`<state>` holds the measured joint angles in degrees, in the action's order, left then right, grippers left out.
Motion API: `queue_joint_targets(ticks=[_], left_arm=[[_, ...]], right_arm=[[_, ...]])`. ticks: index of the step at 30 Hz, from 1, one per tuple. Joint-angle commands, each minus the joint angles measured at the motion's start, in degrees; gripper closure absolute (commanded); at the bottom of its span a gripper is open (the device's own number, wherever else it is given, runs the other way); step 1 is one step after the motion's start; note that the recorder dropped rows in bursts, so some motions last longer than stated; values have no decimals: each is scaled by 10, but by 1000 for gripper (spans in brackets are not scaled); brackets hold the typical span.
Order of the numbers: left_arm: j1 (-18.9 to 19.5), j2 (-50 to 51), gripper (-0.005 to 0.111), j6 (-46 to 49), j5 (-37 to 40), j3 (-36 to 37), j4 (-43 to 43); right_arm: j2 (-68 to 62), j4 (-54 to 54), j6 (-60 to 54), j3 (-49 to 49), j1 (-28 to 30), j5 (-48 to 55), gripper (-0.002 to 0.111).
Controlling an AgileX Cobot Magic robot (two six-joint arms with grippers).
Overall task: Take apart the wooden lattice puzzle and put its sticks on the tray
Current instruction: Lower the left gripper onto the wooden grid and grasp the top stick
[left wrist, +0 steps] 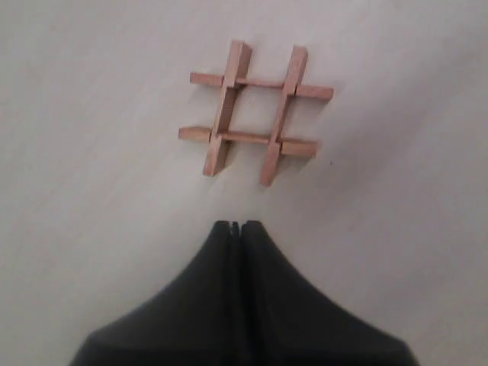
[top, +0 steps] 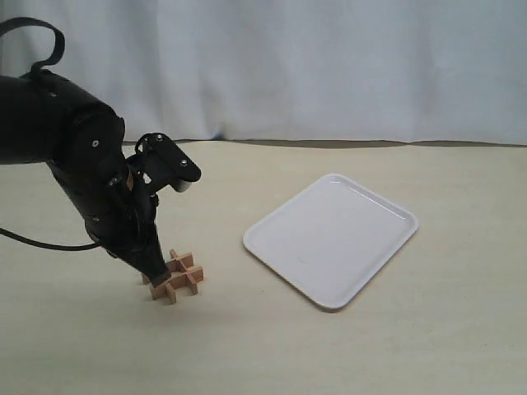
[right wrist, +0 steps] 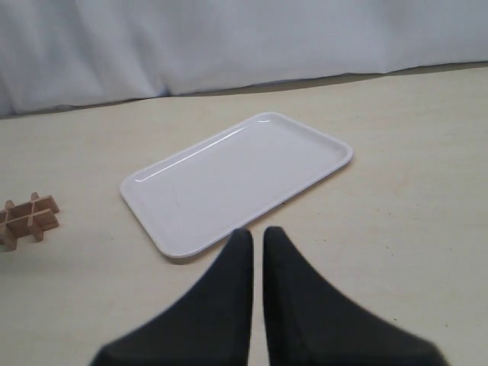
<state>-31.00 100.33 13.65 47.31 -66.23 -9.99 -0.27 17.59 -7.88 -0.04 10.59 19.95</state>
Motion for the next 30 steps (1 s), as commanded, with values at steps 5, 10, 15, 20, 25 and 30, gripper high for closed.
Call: queue_joint_targets(ticks=[5,10,15,20,25,30], left_arm=[[4,16,83,-12,12,-4,27],[4,16,64,-9,19,-4,36],[4,16,61,1,17,-2,49],[4,32,61,30,16,5,73],[5,61,61,30,3,5,71],[5,93,61,30,-39,5,71]], right_arm=[[3,-5,1,0,0,-3,104],[3,-5,1,0,0,-3,104],[3,-5,1,0,0,-3,104],[3,-5,1,0,0,-3,104],[3,-5,1,0,0,-3,104],[3,-5,1,0,0,-3,104]])
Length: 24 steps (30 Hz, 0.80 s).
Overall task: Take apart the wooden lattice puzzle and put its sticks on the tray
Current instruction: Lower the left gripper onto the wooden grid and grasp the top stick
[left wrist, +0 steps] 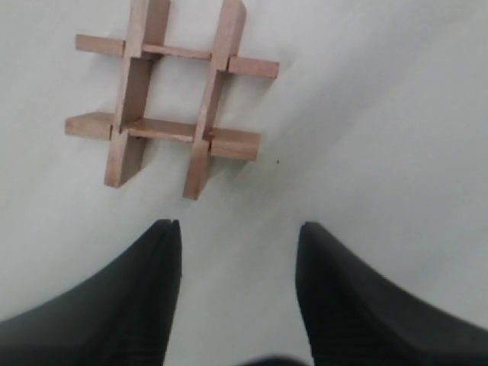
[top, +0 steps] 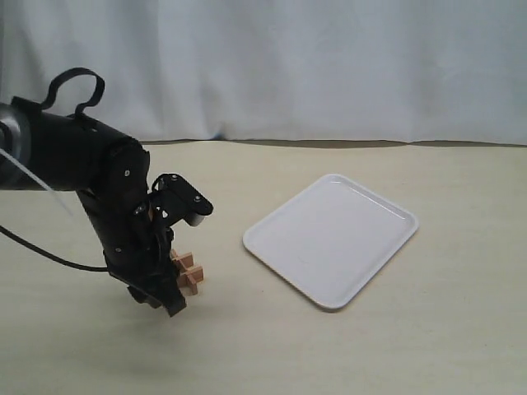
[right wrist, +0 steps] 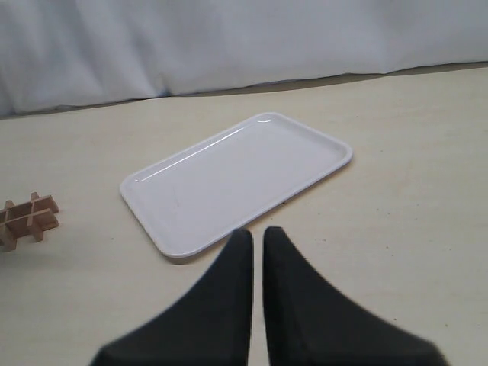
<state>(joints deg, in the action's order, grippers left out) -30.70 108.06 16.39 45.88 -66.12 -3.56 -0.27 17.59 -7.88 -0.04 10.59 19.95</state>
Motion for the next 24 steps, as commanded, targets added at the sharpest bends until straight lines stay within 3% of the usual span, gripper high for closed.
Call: queue_joint_targets(ticks=[1,11,24], left_arm=[[2,21,61,3,-25,4,3],[23,47,61,-1,-58,4,-16],[24,62,61,-1,-86,4,-6]], right_arm=[[3,-5,1,0,0,-3,104],[3,-5,1,0,0,-3,104],[3,-5,1,0,0,-3,104]])
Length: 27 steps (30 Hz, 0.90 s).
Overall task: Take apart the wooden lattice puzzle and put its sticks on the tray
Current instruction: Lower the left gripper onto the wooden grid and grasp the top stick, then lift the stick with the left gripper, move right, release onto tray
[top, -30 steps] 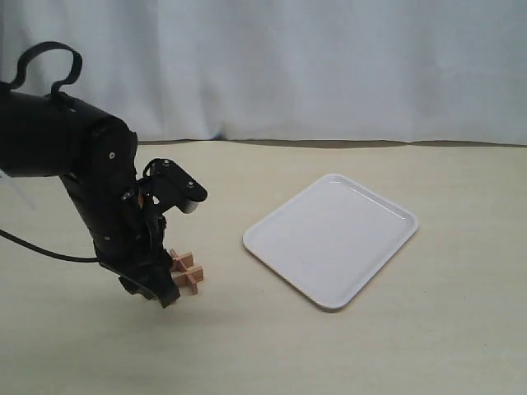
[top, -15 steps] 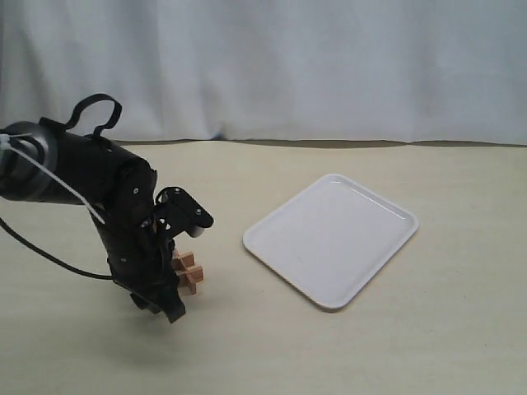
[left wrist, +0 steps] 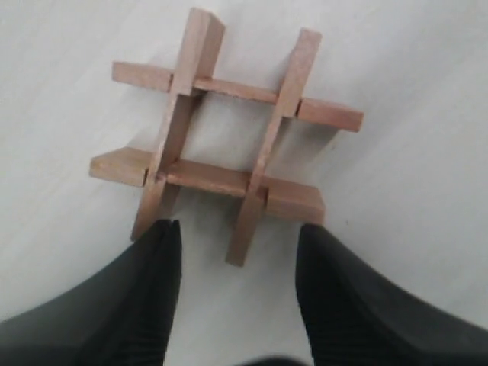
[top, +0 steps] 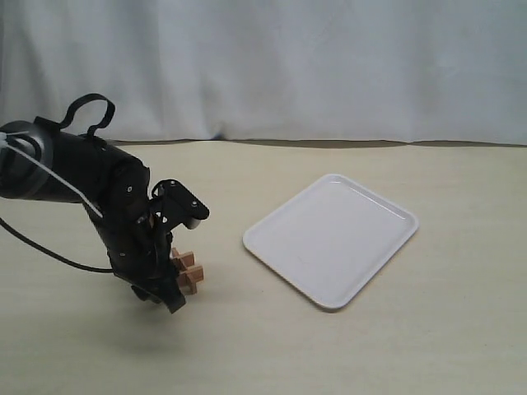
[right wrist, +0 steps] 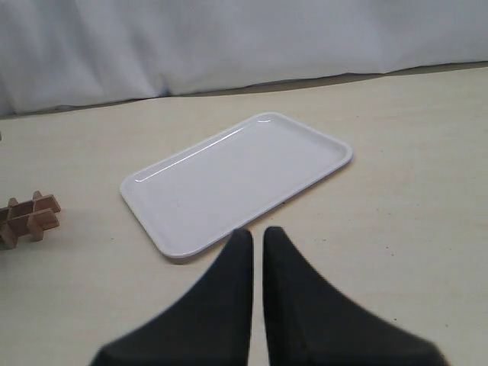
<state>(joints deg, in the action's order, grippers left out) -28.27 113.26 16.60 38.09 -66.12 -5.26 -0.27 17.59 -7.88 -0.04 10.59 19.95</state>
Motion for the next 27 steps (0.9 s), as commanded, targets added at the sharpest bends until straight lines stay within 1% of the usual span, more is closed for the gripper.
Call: queue_joint_targets(ticks=[1,9,11,13,14,15,16,23,27], left_arm=[[0,19,61,-3,-8,4,13],[0,34,61,-3,-3,4,14],[0,34,63,-3,-3,1,12],[0,28,78,-3,-3,-5,12],[0,22,95,-3,-3,-6,8],[0,16,105,-3,-3,-6,-2],[0,11,107,-1,7,-8,-3],[0,-23,107,-4,45,-9,-13],[-1,-50,107,-4,53,-9,2]], right_arm=[[3,-5,1,0,0,-3,104],[3,-5,1,0,0,-3,104],[3,-5,1,0,0,-3,104],[3,-5,1,0,0,-3,104],[3,-5,1,0,0,-3,104],[3,-5,1,0,0,-3,104],[3,-5,1,0,0,-3,104],[3,-5,1,0,0,-3,104],[3,-5,1,0,0,-3,104]])
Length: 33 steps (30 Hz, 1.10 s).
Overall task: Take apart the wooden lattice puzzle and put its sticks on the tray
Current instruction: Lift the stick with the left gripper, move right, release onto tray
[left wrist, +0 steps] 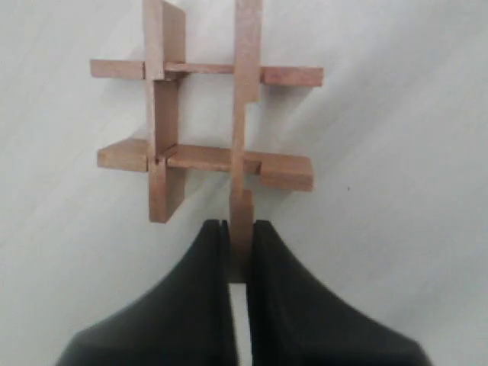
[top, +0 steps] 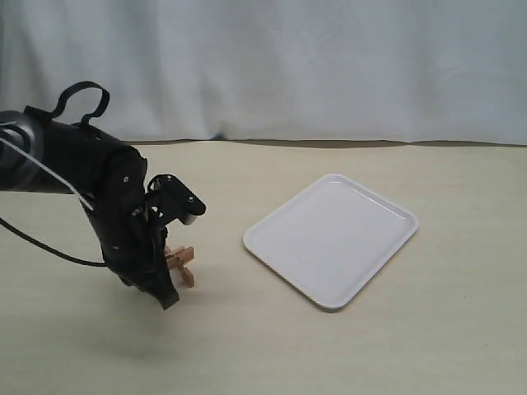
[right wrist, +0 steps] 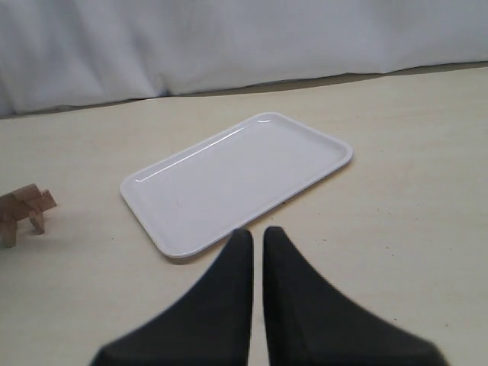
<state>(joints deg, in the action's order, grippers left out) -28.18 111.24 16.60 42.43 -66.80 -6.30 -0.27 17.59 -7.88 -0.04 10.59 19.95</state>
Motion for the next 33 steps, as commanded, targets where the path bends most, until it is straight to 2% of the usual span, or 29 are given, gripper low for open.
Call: queue_joint_targets(ticks=[1,5,8,11,16,19,25,30,33], left_arm=[[-2,-37,107,-4,7,-3,23],[-13,-73,107,-4,-19,-3,53],[-35,-90,107,-4,-66,-3,90],[-58,-87,107,-4,-105,-19,159],[-94,-22,107,-4,-104,-106,249],[-113,34,107,-7,-94,-167,270],[-122,147,107,-20,-90,-266,296],[-122,186,106,-20,-107,-294,322],[-124,196,96,-19,-119,-293,322]], right_arm=[[3,-5,1,0,0,-3,104],[3,-5,1,0,0,-3,104],[3,-5,1,0,0,-3,104],[3,-5,1,0,0,-3,104],[3,-5,1,0,0,-3,104],[3,-5,1,0,0,-3,104],[3,-5,1,0,0,-3,104],[3,-5,1,0,0,-3,104],[3,-5,1,0,0,-3,104]])
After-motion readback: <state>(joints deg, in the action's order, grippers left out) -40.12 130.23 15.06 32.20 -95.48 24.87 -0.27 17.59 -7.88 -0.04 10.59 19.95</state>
